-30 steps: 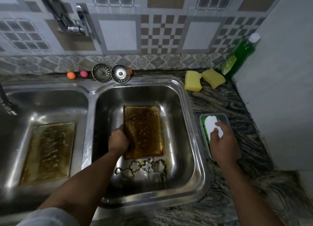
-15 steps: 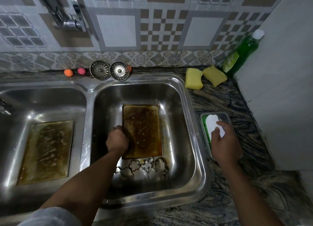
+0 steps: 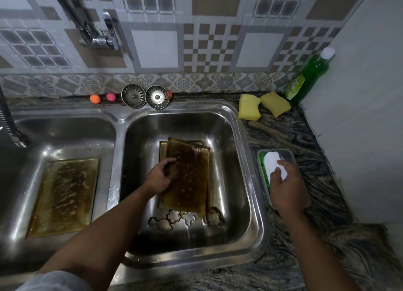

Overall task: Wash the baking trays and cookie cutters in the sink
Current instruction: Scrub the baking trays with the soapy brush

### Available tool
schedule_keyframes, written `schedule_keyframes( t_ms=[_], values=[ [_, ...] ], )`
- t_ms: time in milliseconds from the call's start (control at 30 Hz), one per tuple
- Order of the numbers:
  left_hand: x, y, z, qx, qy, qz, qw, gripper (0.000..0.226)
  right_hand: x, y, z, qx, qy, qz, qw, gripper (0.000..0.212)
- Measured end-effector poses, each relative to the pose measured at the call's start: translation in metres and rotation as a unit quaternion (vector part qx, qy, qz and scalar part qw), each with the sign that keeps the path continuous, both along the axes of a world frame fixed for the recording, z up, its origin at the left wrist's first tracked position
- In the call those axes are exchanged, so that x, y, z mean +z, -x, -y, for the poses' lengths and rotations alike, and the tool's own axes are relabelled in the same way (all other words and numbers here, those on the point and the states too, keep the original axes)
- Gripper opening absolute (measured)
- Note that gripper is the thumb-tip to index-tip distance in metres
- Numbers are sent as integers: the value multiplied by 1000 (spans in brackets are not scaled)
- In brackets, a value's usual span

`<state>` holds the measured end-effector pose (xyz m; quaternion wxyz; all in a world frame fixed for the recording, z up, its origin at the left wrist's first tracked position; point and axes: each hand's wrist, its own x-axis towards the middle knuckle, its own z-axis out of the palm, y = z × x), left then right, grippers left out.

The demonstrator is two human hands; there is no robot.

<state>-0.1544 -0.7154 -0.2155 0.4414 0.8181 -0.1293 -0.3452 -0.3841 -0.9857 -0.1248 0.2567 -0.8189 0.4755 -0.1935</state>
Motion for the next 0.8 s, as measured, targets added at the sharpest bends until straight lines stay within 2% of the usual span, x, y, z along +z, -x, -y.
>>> schedule_keyframes(
  t_ms=[67,133,300,400,467,600,667,800],
  values=[
    [1,-3,-2,-47,-22,-56,997,53,-1,1,1,3,-2,0,1000,29],
    [0,-5,-4,-60,-24,-60,996,55,0,2,2,7,-2,2,1000,29],
    [24,-6,-4,25,49,-8,998,55,3,0,-1,12,-6,5,1000,30],
    [40,-13,-12,35,53,63,996,55,5,2,-1,15,-11,2,1000,30],
    [48,-16,-18,22,36,148,988,54,7,3,-3,24,-16,2,1000,30],
    [64,-16,-21,-7,20,322,947,52,14,0,-4,34,-32,9,999,31],
    [69,-15,-23,-18,3,366,931,55,16,2,-5,30,-41,20,998,31],
    [75,-11,-29,-47,11,387,921,75,19,11,-6,20,-44,57,997,27]
  ],
)
